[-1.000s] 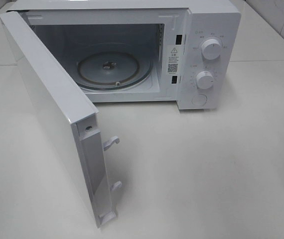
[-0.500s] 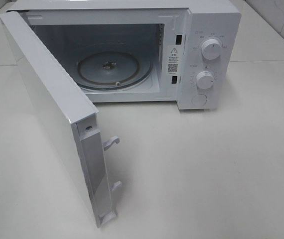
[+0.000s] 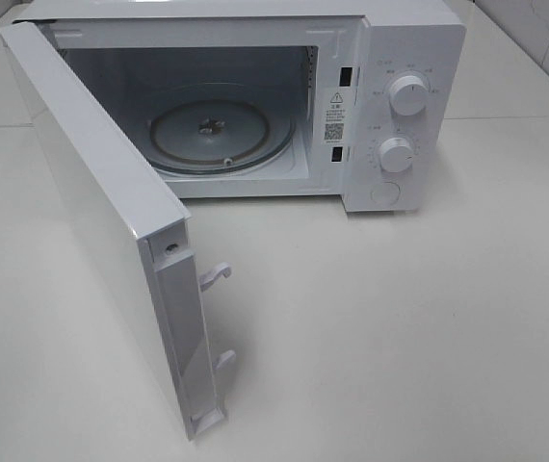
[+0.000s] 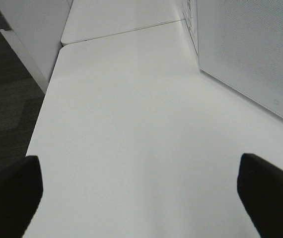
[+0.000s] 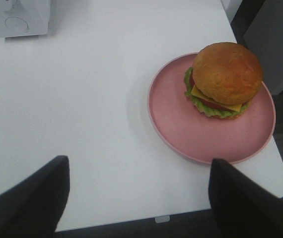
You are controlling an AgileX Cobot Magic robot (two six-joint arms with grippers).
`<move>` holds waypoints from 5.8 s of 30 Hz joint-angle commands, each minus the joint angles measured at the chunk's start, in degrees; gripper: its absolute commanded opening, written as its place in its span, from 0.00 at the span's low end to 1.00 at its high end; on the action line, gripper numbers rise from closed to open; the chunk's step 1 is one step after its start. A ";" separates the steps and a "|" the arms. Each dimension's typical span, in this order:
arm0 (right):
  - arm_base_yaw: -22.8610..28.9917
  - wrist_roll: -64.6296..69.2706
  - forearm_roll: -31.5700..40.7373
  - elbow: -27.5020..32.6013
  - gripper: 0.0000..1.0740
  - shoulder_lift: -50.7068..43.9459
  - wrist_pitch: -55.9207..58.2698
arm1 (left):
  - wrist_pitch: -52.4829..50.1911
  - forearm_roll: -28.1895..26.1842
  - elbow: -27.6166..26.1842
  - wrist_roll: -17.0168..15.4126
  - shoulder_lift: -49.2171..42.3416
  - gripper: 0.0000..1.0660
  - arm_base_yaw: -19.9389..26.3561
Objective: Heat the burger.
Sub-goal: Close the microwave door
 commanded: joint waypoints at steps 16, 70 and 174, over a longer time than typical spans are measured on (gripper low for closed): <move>0.00 -12.55 5.67 10.77 0.72 -17.99 -8.14 | -0.63 -0.11 0.17 -0.17 -0.97 0.95 0.23; 0.00 -19.37 11.86 12.49 0.46 -21.20 -10.71 | -0.69 -0.11 0.17 -0.17 -0.92 0.95 0.23; 0.00 -19.31 11.86 12.49 0.46 -21.20 -10.71 | -117.57 19.02 3.50 -11.12 93.74 0.00 -9.00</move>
